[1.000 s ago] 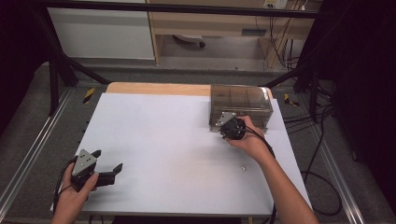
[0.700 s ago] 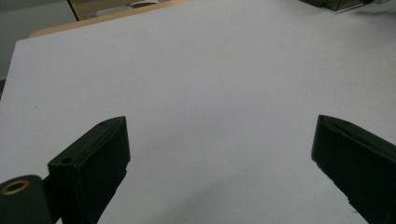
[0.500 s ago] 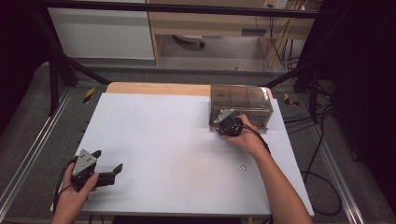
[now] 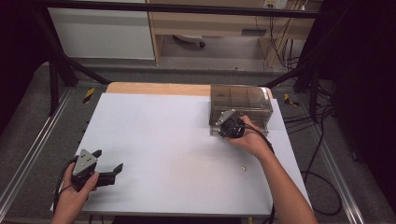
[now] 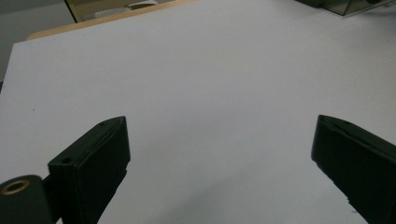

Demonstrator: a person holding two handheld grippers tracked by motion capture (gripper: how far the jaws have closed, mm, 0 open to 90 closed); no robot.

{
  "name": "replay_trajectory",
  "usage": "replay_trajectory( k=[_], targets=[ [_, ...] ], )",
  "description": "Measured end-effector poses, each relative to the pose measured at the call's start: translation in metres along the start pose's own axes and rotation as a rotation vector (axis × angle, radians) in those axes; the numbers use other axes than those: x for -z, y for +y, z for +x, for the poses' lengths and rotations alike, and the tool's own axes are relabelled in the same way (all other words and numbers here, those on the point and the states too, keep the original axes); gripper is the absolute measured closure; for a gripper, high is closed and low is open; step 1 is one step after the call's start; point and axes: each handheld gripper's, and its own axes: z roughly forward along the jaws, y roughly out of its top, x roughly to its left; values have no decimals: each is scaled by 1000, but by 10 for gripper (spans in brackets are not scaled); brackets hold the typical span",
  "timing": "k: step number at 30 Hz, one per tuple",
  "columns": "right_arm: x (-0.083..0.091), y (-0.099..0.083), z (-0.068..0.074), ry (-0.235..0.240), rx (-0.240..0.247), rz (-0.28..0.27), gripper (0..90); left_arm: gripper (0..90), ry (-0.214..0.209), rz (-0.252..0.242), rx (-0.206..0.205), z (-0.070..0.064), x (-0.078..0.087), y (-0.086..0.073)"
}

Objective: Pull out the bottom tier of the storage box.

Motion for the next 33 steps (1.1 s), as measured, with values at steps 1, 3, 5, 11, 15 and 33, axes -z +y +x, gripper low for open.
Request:
replay_trajectory(
  k=[1,3,5,11,15,33],
  targets=[
    [0,0,0,3,2,2,732,45,0,1,1,0,0,0],
    [-1,0,0,5,-3,4,717,46,0,3,0,0,-1,0],
    [-4,0,1,9,-8,12,691,46,0,1,0,-1,0,0],
    [-9,1,1,14,-2,22,695,46,6,3,2,0,0,-1],
    [-8,1,1,25,-7,19,712,46,4,6,1,0,0,-1],
    [-3,-1,4,29,-1,7,728,45,11,6,22,2,1,-2]
  ],
)
